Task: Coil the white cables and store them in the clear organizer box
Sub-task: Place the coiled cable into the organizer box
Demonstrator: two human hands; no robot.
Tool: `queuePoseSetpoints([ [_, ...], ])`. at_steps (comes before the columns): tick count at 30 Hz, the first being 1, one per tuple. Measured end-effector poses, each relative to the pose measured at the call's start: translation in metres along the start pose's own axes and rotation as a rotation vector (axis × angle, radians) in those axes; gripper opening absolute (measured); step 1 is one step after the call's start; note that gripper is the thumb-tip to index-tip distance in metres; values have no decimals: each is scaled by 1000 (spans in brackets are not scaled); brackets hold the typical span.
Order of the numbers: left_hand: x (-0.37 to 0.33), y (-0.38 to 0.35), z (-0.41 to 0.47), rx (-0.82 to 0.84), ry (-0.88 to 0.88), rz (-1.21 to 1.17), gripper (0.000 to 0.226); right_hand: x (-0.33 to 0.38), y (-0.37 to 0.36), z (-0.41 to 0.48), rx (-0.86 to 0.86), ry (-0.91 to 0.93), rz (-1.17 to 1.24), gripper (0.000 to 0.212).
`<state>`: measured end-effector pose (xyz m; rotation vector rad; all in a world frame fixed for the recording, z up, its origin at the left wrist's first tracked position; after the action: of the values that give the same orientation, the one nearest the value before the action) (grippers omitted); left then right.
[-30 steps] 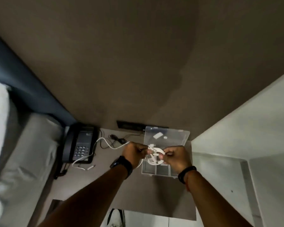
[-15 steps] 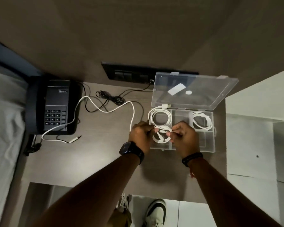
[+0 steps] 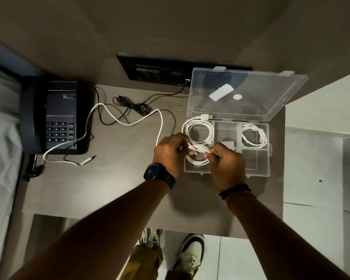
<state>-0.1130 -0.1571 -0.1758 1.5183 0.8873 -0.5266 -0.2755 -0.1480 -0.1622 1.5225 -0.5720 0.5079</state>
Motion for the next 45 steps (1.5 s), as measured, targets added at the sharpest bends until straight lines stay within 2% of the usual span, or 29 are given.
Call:
queuePoseSetpoints([
  [3,-7,-1,-1,50,-166,110,18,7,0,-2,1,71,-119,17],
  [7,-8,-2,-2,123,-270,238,15,6,-5,-5,45,102,-173,9],
  [11,-14,2,-13,118,-491,383,12,13,-7,-8,83,219,-279,8],
  [13,-14,2,-18,126,-545,459,16,14,-9,-8,116,280,-325,7],
  [15,-12,1,-17,118,-474,465,14,14,-13,-10,137,302,-350,7],
  [19,-2,-1,-4,70,-61,240,7,-3,-4,-6,47,-32,-115,13],
  [20,-1,-2,-2,62,-18,217,7,-1,-6,-6,44,24,-205,11],
  [23,-7,-10,-7,109,-146,395,6,8,-10,-13,87,234,-528,12],
  [25,-8,-16,-14,148,-239,535,10,7,-11,-13,124,232,-636,17],
  [27,-7,-20,-17,165,-261,634,14,4,-15,-16,159,200,-673,23],
  [31,-4,-24,-18,206,-267,693,18,2,-24,-14,235,148,-712,36],
  [35,5,-25,-23,332,-258,600,28,13,-23,-10,261,222,-816,6],
  [38,2,-14,-25,409,-296,451,47,3,-29,-8,407,117,-717,17],
  [40,2,-3,-20,371,-296,399,49,1,-27,-7,383,67,-631,21],
  [42,8,3,-13,351,-261,498,51,4,-23,-7,338,12,-565,25],
  [45,20,1,-10,397,-254,742,66,11,-16,-8,239,5,-478,27],
])
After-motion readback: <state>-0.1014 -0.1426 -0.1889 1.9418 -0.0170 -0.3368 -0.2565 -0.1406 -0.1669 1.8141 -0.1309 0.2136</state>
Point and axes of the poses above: each hand's wrist, its own z-axis towards the middle knuckle, its own y-axis out of the back of the hand, x = y × z, the point moved 7 cm from there along z, towards the middle knuckle, and after that the axes turned 2 degrees about y, right-handed, at the moved point
